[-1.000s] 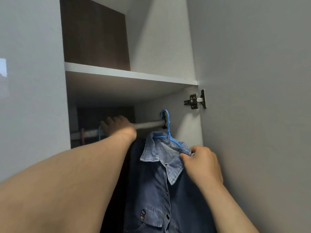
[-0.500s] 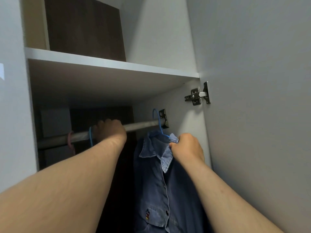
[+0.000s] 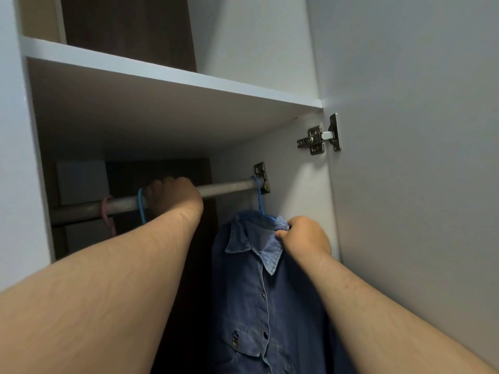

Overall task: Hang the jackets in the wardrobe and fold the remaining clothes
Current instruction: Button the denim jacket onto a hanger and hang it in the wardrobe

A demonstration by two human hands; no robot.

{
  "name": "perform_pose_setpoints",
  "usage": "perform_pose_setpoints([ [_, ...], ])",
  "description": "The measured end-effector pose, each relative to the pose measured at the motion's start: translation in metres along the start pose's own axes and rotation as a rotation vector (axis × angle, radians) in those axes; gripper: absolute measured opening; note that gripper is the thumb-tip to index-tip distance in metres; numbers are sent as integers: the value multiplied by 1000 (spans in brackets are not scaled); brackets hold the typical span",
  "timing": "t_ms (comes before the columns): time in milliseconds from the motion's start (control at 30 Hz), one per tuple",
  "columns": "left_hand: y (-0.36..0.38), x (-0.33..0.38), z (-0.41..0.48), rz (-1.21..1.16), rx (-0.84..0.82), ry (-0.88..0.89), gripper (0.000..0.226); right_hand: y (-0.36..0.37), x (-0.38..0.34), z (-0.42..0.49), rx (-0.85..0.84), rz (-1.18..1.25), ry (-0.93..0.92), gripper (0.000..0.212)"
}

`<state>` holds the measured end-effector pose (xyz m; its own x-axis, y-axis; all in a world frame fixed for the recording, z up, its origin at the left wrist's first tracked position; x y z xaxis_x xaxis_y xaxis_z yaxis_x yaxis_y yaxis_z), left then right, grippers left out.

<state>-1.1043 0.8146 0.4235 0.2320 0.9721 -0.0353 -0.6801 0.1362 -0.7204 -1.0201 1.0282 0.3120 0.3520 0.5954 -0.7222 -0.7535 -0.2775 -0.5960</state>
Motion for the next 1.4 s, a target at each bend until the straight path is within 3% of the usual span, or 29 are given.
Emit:
perform_pose_setpoints([
  [200,1,1,-3,0,-22,20,35,-4,19,-15,34,-100,-31,30],
  [333,2,13,-27,9,21,39,48,-10,32,-47,173,-15,-321,28],
  [433,5,23,-64,-183,75,119,59,-14,34,-74,224,92,-466,38],
  [600,5,33,-148,-317,-38,363,67,-27,53,-101,90,-144,-410,60],
  [700,-5,24,-187,-390,-147,415,65,-36,60,-122,47,-201,-353,66],
  [900,-65,-20,-261,-548,-24,434,63,-42,43,-188,-212,-93,-465,77],
  [1133,-135,-98,-356,-411,103,363,66,-60,9,-274,-246,166,-756,67],
  [1300,-170,-170,-407,-177,124,264,81,-59,-20,-339,13,247,-1055,63],
  [1400,-182,-208,-431,-83,92,190,82,-49,-48,-374,79,347,-1201,58],
])
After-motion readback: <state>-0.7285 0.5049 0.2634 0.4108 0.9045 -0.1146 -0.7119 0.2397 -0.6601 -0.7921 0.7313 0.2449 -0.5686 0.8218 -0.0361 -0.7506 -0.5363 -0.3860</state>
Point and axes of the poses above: each hand's wrist, its own z-axis towards the middle knuckle, its own y-axis out of the palm, x = y × z, the point moved 1 cm from there along z, towards the middle knuckle, and after that the axes turned 14 degrees about y, right-handed, at the moved point
